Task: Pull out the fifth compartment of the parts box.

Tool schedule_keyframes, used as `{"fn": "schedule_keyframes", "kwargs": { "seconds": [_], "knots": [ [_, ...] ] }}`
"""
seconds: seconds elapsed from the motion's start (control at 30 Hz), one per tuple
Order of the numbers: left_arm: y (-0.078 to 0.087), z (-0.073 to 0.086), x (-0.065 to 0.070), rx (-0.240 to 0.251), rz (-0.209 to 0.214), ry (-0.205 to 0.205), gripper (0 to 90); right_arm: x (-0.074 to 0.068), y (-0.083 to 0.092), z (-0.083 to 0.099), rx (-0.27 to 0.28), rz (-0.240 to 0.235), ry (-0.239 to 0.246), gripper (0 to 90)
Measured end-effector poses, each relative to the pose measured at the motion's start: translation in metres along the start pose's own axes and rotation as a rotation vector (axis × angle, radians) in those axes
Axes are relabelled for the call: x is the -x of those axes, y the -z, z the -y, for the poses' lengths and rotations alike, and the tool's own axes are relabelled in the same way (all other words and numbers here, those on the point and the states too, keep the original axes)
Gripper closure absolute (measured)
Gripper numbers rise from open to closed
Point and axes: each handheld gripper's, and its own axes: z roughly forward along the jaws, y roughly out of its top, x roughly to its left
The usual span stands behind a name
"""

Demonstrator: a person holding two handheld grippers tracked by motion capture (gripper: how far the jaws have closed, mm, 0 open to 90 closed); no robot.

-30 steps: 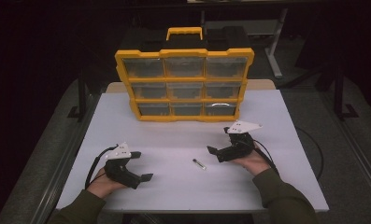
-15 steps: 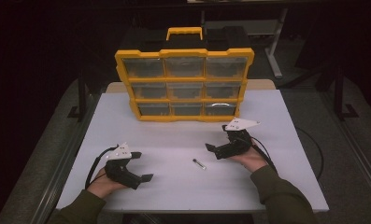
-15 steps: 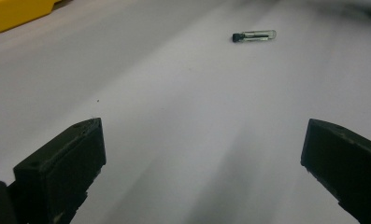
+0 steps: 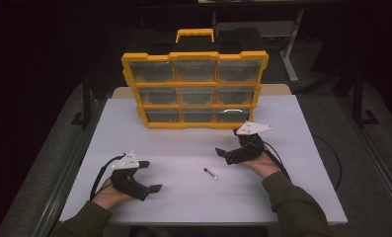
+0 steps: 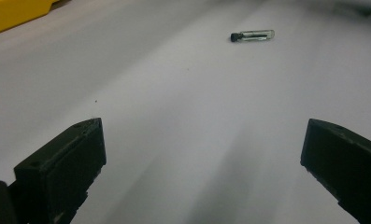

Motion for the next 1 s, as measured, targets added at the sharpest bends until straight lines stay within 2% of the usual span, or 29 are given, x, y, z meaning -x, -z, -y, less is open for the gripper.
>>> {"fn": "schedule_keyframes", "kwargs": {
  "seconds": [1.0],
  "knots": [
    [0.001,0.0,-0.001,0.007,0.002,-0.003,0.0,0.003,-0.022,-0.013,-0.009,-0.016,0.017,0.0]
  ]
}}
